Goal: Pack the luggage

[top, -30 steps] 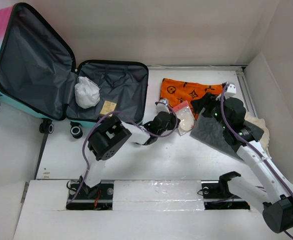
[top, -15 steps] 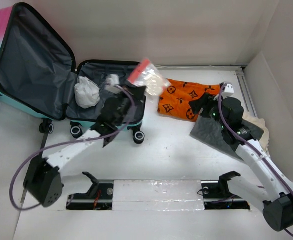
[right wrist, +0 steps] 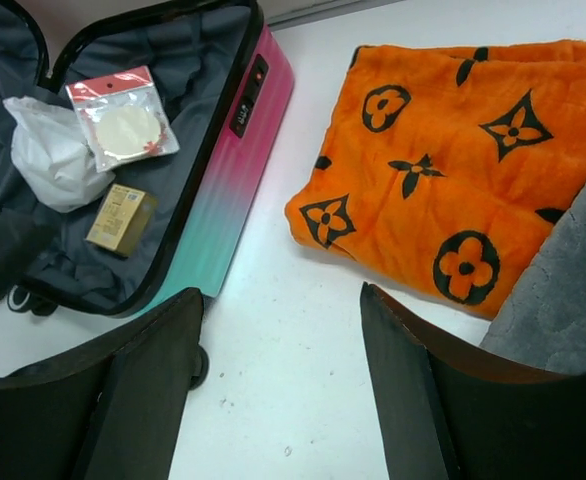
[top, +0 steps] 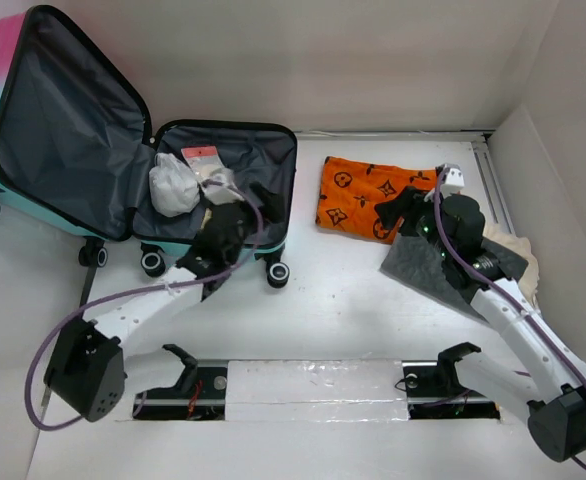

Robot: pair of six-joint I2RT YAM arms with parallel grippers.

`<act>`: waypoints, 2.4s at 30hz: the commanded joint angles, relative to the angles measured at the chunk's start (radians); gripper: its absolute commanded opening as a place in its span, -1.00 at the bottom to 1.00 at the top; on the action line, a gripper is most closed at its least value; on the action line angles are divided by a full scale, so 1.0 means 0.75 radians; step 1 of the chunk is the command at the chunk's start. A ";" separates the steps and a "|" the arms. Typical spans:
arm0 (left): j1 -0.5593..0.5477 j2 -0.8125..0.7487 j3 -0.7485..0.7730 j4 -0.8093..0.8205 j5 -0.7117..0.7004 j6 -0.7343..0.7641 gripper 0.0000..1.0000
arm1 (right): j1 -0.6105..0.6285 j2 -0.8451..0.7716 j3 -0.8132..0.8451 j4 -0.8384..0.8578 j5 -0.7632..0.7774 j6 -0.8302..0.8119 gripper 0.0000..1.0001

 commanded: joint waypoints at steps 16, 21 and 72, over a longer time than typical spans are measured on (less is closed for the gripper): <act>-0.780 0.900 0.476 0.266 0.237 -0.048 0.58 | 0.016 -0.180 0.415 -0.225 0.124 -0.052 0.50; -0.768 1.125 0.664 0.266 0.375 -0.048 0.74 | 0.016 -0.180 0.390 -0.225 0.096 -0.052 0.50; -0.674 0.918 0.279 0.125 0.175 -0.216 0.92 | 0.134 -0.121 0.253 -0.082 0.065 -0.040 0.55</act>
